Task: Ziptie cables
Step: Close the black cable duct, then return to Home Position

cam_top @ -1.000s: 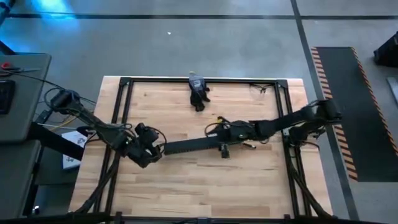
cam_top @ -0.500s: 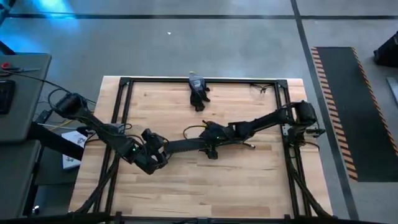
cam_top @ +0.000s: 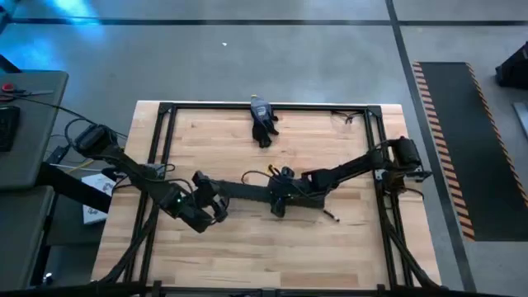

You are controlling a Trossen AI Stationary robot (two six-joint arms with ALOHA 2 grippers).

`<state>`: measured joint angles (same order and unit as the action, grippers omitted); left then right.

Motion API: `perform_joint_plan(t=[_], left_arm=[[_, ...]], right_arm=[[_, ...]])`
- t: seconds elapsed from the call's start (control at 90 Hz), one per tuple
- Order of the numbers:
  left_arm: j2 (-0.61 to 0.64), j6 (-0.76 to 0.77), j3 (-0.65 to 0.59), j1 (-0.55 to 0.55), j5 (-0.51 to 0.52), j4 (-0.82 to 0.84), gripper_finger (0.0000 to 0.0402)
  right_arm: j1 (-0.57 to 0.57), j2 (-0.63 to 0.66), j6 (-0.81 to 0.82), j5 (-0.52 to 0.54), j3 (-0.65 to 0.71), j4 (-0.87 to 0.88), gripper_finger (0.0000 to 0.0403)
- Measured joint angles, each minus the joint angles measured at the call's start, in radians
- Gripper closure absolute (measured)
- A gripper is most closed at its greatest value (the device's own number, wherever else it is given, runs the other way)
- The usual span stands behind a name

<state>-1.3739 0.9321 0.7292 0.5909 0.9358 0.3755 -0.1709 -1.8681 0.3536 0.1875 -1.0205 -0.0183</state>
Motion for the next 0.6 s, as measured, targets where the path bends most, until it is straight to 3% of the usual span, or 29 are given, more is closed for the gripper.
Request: perform_joint_plan(t=[0.178, 0.289, 0.411, 0.6], left_arm=[[0.003, -0.086, 0.0, -0.01, 0.008, -0.135, 0.0152], [0.036, -0.111, 0.0, -0.043, -0.055, -0.234, 0.0156], [0.119, -0.239, 0.0, -0.104, -0.158, -0.267, 0.0173], [0.322, -0.447, -0.049, -0.256, -0.326, -0.264, 0.024]], right_arm=[[-0.008, 0.033, -0.131, 0.012, -0.039, 0.065, 0.0156], [-0.011, 0.108, -0.18, 0.038, -0.046, 0.153, 0.0156], [-0.015, 0.232, -0.25, 0.063, -0.045, 0.313, 0.0157], [0.017, 0.475, -0.325, -0.141, 0.054, 0.389, 0.019]])
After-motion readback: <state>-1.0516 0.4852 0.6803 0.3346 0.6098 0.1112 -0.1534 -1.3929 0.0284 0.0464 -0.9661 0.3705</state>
